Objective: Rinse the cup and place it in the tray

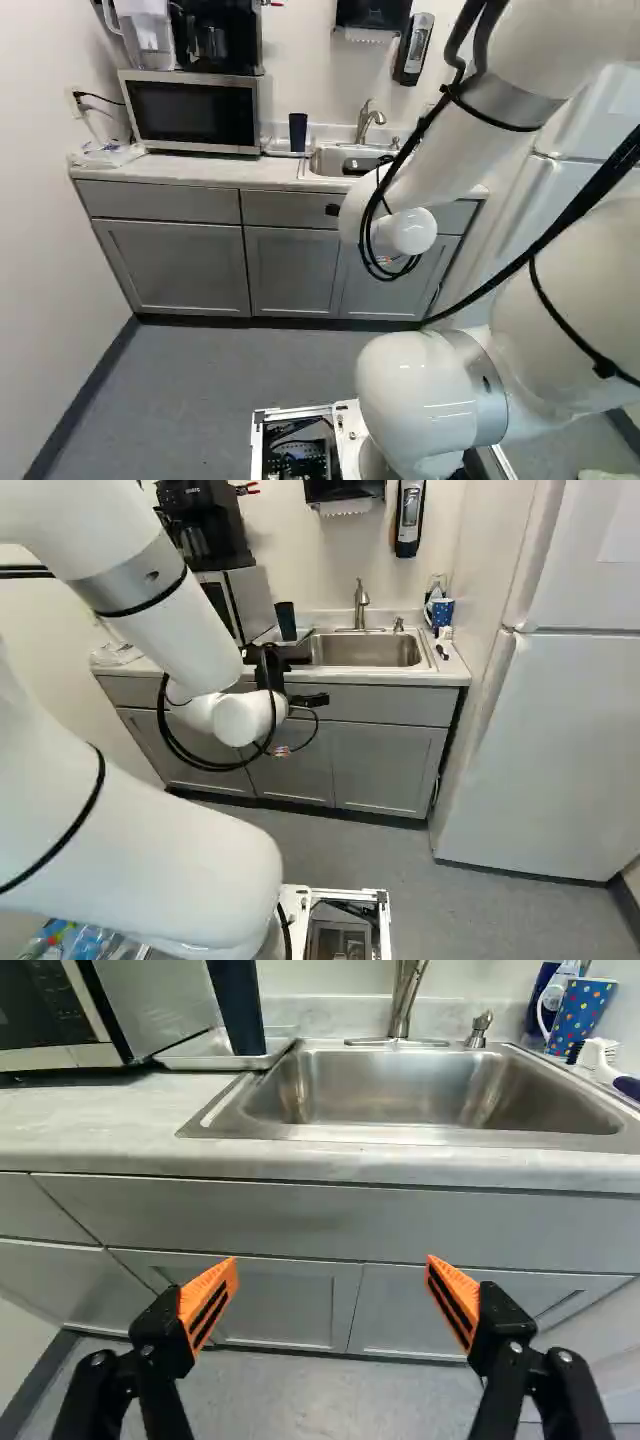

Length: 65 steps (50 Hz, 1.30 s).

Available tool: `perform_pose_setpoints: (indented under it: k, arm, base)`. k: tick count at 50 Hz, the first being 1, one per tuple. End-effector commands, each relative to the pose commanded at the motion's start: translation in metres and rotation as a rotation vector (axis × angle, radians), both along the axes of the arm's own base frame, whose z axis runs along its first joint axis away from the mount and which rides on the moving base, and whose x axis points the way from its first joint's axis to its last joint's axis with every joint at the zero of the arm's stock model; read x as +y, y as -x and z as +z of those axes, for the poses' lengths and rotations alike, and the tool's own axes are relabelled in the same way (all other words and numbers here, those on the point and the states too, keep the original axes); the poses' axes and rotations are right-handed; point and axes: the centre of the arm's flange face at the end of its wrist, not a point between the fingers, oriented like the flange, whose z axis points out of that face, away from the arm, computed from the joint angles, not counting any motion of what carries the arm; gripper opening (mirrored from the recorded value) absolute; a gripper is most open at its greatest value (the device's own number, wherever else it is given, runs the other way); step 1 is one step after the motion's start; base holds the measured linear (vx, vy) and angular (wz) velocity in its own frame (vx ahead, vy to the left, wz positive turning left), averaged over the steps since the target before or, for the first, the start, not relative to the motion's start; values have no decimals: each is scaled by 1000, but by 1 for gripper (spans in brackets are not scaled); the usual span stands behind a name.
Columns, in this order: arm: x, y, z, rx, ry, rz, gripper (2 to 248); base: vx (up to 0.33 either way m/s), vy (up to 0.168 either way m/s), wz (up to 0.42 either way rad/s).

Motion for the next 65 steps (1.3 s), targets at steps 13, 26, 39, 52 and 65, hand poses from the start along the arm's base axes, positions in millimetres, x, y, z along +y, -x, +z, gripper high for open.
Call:
perform_pose_setpoints:
  k: [13,26,39,52,65]
  arm:
    - [5,18,-12,-29,0,16,247]
    - [8,31,-21,-50,-1,28,247]
    - [9,40,-26,-63,-2,35,247]
    - [10,43,-29,-68,-2,38,247]
    - [10,43,-29,-69,-2,38,247]
  base:
    - [0,0,0]
    - [0,0,0]
    - [0,0,0]
    - [0,0,0]
    - [0,0,0]
